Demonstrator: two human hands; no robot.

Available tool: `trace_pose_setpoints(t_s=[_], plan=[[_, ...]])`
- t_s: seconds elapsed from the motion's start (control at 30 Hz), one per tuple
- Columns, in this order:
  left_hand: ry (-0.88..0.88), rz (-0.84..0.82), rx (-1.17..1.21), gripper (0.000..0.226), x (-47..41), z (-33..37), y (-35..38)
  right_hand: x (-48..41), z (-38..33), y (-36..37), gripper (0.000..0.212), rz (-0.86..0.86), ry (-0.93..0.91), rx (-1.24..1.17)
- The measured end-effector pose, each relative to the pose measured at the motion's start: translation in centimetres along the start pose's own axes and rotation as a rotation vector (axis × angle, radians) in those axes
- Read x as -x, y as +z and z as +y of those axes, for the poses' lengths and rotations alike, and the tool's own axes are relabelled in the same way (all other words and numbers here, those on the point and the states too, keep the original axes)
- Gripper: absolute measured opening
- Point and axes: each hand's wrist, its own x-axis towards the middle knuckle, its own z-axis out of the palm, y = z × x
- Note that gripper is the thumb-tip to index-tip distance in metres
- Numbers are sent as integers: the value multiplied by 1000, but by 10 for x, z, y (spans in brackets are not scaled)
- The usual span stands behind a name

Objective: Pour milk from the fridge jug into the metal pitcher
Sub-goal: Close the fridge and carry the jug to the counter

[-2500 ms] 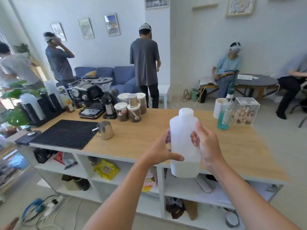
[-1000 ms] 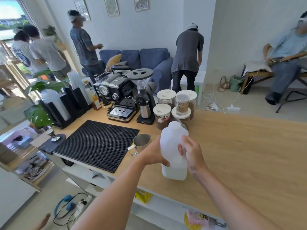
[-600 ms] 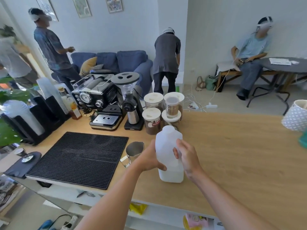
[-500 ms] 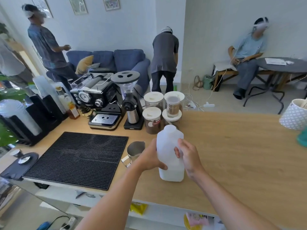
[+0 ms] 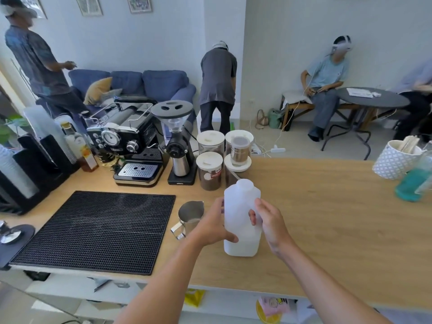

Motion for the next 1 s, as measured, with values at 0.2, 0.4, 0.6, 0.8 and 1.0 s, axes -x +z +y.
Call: trace_pose_setpoints(t_s=[0.2, 0.4, 0.6, 0.8, 1.0], plan=[[114, 11, 25, 119, 6, 11, 5, -3, -18, -24, 34, 45, -23, 368], [117, 29, 49, 118, 6, 16, 4, -31, -85, -21, 42, 46, -161, 880], [106, 14, 59, 115, 5, 17, 2, -41, -117, 4, 57, -112, -173, 1364], [99, -2, 75, 115, 6, 17, 1, -42, -128, 12, 42, -237, -180, 1471], [85, -13, 85, 113, 7, 17, 0, -44, -125, 15, 38, -288, -177, 1495]])
